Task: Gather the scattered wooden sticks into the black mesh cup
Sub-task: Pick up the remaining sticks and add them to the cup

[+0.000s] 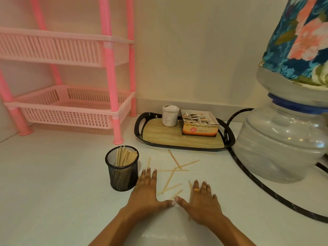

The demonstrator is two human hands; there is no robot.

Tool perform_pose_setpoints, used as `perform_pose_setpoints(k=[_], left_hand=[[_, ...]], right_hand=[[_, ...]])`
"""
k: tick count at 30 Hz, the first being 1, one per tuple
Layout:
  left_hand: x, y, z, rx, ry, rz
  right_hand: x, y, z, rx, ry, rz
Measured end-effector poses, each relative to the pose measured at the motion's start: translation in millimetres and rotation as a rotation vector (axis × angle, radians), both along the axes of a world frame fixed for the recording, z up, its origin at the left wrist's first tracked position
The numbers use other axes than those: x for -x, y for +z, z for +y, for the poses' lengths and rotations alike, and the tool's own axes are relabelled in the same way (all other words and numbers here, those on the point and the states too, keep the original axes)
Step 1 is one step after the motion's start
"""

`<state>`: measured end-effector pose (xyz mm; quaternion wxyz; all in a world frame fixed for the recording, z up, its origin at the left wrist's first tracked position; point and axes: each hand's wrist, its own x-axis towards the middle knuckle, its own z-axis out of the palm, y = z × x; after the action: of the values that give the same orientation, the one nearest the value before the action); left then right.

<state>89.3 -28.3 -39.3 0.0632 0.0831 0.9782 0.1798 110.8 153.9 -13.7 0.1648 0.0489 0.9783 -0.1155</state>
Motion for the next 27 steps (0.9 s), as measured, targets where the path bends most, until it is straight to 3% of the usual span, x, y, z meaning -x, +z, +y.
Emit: perform_pose_setpoints(k=[10, 27], left_hand=[[3, 0, 24, 0.062, -0.042, -0.016], [25, 5, 29, 0.026, -0.119, 0.103]], right_hand=[[-10, -11, -23, -0.106, 0.099, 0.178], [40, -23, 2, 0.016, 0.334, 0.222]])
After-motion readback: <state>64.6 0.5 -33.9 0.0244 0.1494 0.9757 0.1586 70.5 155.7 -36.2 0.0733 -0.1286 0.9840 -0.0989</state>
